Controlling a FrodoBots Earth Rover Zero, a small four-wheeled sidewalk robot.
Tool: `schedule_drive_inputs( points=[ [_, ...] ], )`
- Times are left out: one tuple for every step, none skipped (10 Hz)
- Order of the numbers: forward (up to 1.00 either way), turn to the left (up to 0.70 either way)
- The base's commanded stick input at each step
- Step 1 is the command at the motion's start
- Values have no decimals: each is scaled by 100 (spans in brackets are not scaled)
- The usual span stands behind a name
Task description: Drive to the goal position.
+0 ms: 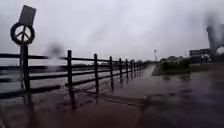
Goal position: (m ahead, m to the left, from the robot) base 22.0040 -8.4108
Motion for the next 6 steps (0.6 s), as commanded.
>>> schedule_drive_inputs(
  points=[
    [100, -20],
    [100, -22],
    [100, -23],
    [100, -23],
    [100, -23],
    [100, -23]
  ],
)
